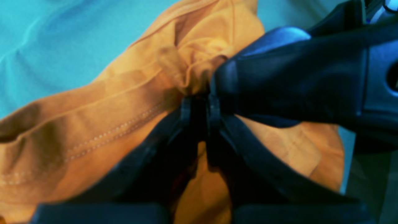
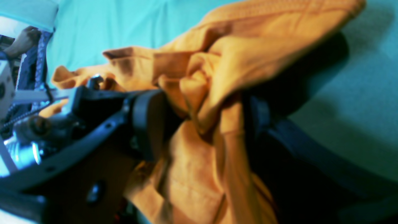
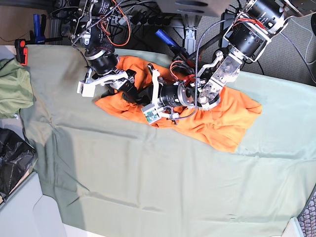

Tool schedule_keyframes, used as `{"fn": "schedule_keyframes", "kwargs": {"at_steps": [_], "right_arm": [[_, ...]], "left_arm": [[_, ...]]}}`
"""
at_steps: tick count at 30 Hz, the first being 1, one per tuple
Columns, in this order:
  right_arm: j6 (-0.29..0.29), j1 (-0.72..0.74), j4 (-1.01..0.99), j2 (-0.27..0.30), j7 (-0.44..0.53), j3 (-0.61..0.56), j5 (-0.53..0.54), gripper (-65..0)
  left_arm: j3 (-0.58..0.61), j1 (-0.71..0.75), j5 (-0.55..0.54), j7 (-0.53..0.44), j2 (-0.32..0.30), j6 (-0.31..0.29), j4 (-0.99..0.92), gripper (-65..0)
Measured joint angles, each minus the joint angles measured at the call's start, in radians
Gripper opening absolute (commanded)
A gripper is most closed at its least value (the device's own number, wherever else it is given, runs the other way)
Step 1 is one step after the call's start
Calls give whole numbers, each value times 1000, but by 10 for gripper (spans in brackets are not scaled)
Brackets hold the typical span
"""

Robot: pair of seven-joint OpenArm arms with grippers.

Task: Fold the T-shirt properly
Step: 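Fold the hem end over onto the collar end with the left gripper, then open the left gripper and withdraw it from the folded shirt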

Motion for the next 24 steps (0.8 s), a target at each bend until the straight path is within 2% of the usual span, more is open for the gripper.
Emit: {"fn": "schedule_keyframes", "kwargs": {"at_steps": [5,14,24], "right_arm": [[0,1,0,-1,47,-1,-23,-640],[0,1,1,0,48,-1,-68,-650],[0,1,1,-1,55,-1,-95,-650]], "left_arm": [[3,8,-21,1,3,-1,0,-594],[5,8,-27,5,3,-1,3,-594],[5,8,-152,169,6,-4,248,-590]]}}
